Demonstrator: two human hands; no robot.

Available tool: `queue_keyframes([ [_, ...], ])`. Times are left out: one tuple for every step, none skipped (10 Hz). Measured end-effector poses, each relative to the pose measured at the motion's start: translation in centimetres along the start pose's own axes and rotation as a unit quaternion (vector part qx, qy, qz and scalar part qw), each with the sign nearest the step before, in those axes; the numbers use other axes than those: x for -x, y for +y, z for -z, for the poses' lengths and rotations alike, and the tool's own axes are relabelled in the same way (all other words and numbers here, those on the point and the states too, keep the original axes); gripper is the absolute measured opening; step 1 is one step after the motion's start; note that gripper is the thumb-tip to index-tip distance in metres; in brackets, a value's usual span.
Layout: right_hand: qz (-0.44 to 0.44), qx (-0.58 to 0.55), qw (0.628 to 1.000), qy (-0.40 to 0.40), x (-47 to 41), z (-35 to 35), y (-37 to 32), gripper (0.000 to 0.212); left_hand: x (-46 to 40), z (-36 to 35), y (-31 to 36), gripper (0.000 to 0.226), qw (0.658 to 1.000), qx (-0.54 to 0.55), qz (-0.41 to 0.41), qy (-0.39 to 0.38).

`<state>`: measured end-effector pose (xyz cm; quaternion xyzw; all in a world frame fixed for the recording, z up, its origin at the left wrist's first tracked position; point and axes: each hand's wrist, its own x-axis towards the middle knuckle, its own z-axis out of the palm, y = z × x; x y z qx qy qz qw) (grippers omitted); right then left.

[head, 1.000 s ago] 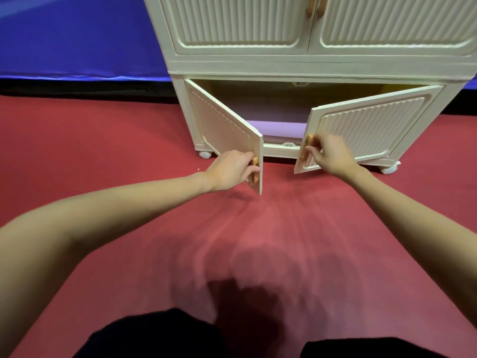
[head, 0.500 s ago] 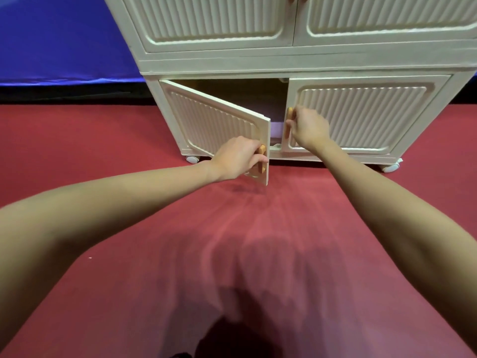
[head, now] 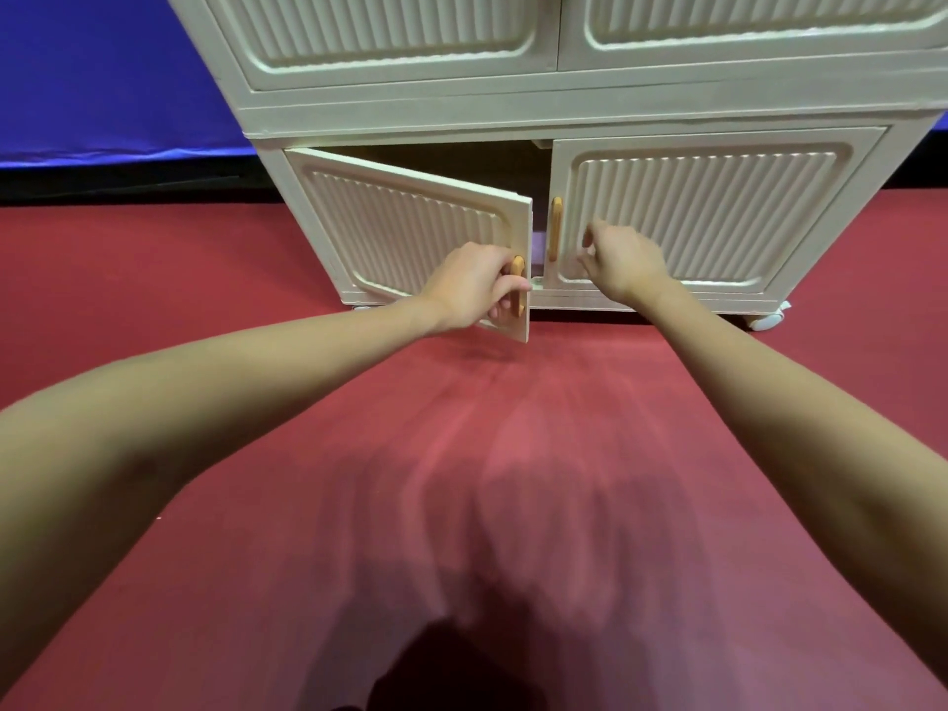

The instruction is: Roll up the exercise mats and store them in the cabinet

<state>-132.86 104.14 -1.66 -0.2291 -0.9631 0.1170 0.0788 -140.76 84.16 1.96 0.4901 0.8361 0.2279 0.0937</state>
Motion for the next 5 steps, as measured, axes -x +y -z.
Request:
queue_keyframes([
  [-0.009,-0.006,1.000,-0.002,1.2,-0.6,1.4,0.025,-2.6,-0.6,0.2,0.022,0.999,0.023,0.028,0.007],
  [-0.002,0.000,1.000,0.005,2.0,-1.3,2.2,0.026,-5.2,-1.3,0.1,0.019,0.998,0.020,0.062,0.025],
  [0.010,0.013,1.000,0.007,2.7,-1.7,2.2,0.026,-7.2,-1.8,-0.2,0.022,0.995,-0.018,0.072,0.062],
  [0.014,0.018,1.000,-0.002,3.0,-2.0,2.4,0.024,-8.8,-2.1,-0.6,0.023,0.991,-0.034,0.092,0.094],
  [0.011,0.015,1.000,-0.003,3.1,-2.0,2.3,0.025,-9.0,-2.5,-1.0,0.026,0.988,-0.041,0.097,0.110],
])
